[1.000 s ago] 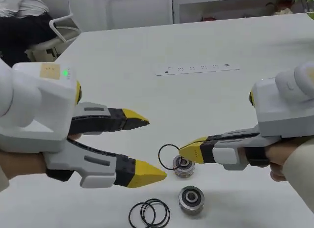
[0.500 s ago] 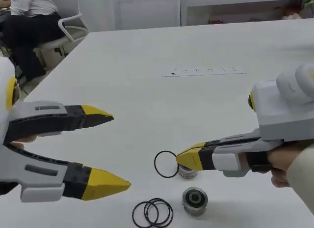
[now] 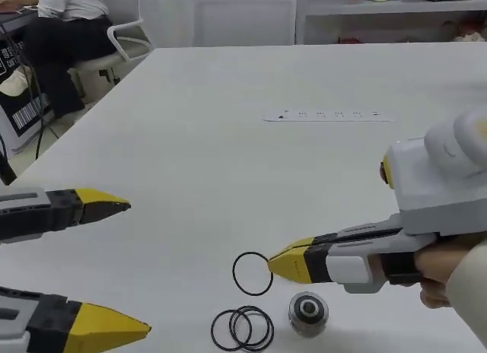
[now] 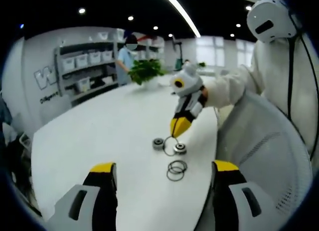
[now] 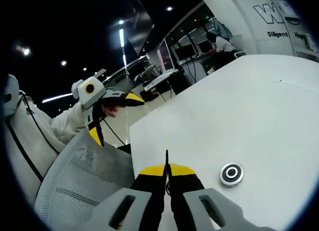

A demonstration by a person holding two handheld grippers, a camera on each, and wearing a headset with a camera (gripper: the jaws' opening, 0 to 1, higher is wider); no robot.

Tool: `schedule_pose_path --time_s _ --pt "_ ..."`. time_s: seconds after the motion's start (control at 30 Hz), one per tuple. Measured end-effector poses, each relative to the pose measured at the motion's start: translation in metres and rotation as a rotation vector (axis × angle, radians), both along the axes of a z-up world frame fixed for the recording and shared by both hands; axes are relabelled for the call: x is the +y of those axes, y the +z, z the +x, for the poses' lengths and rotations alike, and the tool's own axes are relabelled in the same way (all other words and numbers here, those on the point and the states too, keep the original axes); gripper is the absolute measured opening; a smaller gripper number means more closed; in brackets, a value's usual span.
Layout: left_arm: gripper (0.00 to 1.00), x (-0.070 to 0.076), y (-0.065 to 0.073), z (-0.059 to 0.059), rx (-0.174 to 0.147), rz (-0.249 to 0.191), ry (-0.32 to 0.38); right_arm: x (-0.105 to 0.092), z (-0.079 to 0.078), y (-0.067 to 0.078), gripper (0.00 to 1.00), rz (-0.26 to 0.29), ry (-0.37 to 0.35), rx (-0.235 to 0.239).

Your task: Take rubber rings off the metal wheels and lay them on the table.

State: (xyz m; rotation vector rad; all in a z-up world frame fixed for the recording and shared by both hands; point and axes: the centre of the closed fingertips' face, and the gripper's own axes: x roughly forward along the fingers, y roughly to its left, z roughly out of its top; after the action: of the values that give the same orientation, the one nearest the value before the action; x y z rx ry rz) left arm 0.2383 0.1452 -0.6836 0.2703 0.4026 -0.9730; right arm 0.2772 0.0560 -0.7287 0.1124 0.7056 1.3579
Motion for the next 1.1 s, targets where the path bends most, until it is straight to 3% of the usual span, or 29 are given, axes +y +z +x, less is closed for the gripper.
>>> schedule_pose_path --time_s 0.33,0.57,1.1 --pt "0.78 0.015 -0.01 -0.01 0.021 -0.014 0.068 0.005 -0.014 -0.014 0.0 -0.034 0.052 0.028" --pt "0.78 0.017 -0.019 -0.015 0.042 -0.019 0.087 0.003 -0.024 -0.027 0.0 -0.063 0.081 0.067" --pt "0.78 0.022 -0.022 -0.015 0.051 -0.025 0.111 -0.005 -0.025 -0.053 0.0 -0.123 0.063 0.112"
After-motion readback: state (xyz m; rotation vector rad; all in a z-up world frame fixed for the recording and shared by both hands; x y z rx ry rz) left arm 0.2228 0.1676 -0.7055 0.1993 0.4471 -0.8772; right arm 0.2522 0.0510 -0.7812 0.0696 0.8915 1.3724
